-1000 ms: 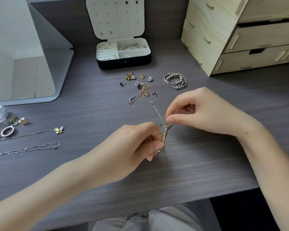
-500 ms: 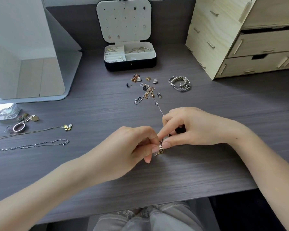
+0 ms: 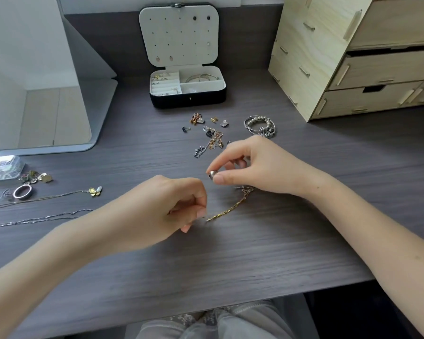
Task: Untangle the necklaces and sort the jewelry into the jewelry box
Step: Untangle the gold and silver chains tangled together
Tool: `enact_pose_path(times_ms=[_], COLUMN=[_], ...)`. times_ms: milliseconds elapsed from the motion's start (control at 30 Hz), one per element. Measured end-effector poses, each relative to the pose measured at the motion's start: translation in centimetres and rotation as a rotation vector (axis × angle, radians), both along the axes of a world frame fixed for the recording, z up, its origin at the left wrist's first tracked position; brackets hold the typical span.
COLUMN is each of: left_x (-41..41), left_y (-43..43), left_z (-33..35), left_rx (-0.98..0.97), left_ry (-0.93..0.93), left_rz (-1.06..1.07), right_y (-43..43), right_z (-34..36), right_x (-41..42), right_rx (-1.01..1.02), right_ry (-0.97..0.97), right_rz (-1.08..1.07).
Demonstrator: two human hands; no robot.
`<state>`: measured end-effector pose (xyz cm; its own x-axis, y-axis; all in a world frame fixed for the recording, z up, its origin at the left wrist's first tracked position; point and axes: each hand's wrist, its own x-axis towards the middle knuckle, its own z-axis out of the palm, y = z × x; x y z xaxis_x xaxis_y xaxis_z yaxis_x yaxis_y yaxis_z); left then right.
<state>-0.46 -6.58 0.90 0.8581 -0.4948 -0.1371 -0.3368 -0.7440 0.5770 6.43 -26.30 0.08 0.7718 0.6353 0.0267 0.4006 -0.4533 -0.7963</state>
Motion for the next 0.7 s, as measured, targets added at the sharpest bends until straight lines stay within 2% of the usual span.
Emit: enact_pose_path(times_ms=[100,233,433,700], left_x=[0.4,1.2,3.2,4.1], left_y=[0.4,0.6,-1.3,-2.1], left_z=[0.2,0.2,-0.5,-2.0], left_rx=[0.04,0.04,-0.2,-0.392], left_ry=[-0.062,-0.229,-0.039,0.033], left_rz=[0.047,0.221,0.367,0.411], right_y=[0.4,0.6,0.8,-0.1], right_z=[1.0,1.8,1.5,1.0], right_x=[0.6,1.2,1.2,1.4], right_rx=[0.095,0.158,0.145,0.095], right_ry=[0.105,0.173,0.176,0.189], right_rz=[-0.003,-0.002,-0.011,0.027])
